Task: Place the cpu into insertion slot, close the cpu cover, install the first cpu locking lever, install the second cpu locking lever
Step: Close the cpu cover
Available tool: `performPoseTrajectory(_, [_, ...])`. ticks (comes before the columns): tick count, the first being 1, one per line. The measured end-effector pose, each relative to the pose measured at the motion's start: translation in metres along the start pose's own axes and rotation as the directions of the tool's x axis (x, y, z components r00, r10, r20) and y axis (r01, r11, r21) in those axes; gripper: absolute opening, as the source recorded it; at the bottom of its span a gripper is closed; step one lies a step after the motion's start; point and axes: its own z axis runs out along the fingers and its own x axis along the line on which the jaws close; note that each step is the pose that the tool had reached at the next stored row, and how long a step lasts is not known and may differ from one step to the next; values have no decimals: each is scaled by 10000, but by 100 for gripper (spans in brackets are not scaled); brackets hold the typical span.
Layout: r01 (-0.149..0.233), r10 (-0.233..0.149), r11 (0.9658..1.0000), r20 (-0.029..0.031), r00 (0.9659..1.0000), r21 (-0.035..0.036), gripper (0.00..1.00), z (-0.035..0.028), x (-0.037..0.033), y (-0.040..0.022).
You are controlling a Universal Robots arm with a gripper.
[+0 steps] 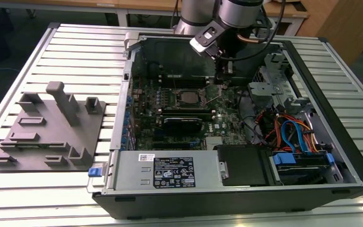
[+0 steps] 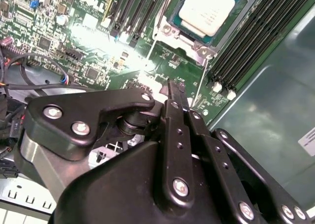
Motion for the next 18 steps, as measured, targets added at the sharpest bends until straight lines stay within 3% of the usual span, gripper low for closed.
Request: performPoseTrajectory(18, [0,0,10000,7,10000,22,10,89,48,183])
